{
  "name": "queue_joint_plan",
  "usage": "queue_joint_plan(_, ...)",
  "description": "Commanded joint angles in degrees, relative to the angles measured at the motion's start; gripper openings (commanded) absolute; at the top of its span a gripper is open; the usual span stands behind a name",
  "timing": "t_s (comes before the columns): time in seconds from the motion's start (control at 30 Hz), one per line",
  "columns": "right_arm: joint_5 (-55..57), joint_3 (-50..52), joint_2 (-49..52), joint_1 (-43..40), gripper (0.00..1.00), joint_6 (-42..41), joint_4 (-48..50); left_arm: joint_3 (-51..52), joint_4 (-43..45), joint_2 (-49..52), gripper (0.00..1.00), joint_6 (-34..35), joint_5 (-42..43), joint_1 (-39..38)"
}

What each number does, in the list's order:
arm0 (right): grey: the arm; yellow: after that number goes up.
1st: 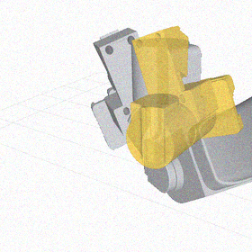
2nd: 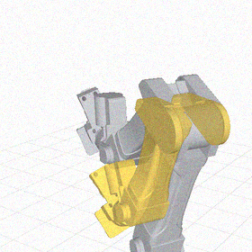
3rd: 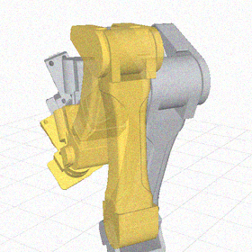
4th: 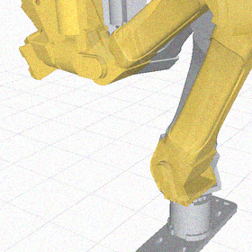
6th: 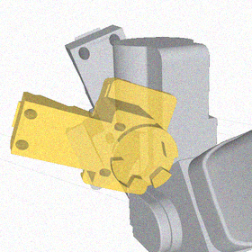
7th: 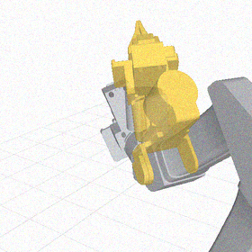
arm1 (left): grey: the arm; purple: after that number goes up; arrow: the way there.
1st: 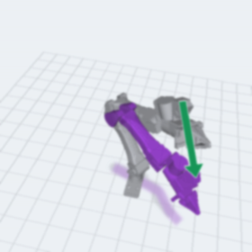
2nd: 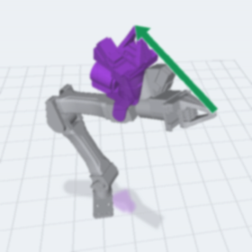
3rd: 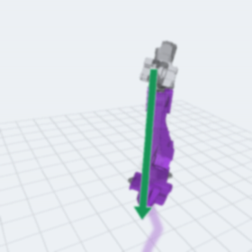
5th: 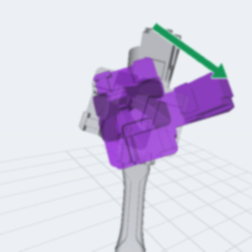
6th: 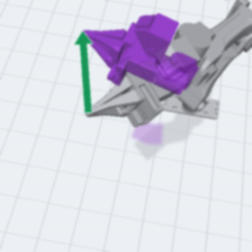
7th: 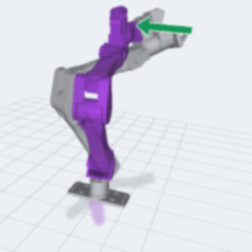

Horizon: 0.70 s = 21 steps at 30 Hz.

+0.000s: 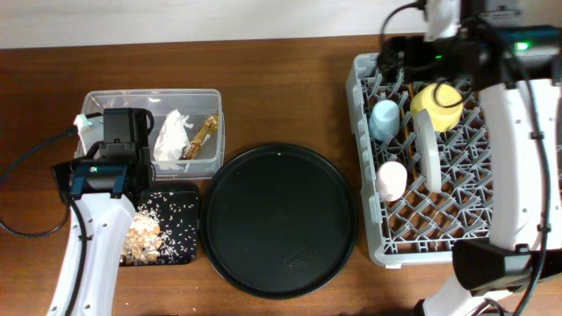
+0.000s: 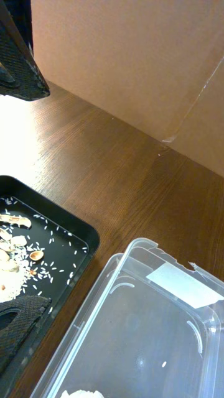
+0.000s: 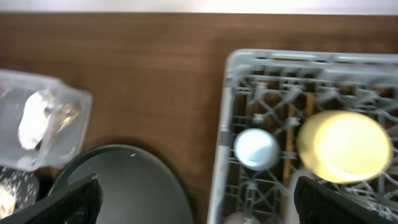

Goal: Sort waste into correct bins and load items into the dishwasher rack

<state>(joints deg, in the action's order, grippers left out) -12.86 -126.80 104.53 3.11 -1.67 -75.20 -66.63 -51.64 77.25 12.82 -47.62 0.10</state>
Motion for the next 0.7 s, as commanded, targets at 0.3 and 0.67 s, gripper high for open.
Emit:
queue_joint_plan(0.3, 3.04, -0.74, -0.83, 8.83, 0.99, -0.94, -0.04, -0.17, -0.09, -0.13, 0.99, -0.52, -1.07, 0.09)
queue_joint_plan(0.67, 3.28, 3.69, -45.33, 9.57, 0.99, -0.11, 0.00, -0.17, -0.09, -0.13, 0.99, -0.52, -1.07, 0.09)
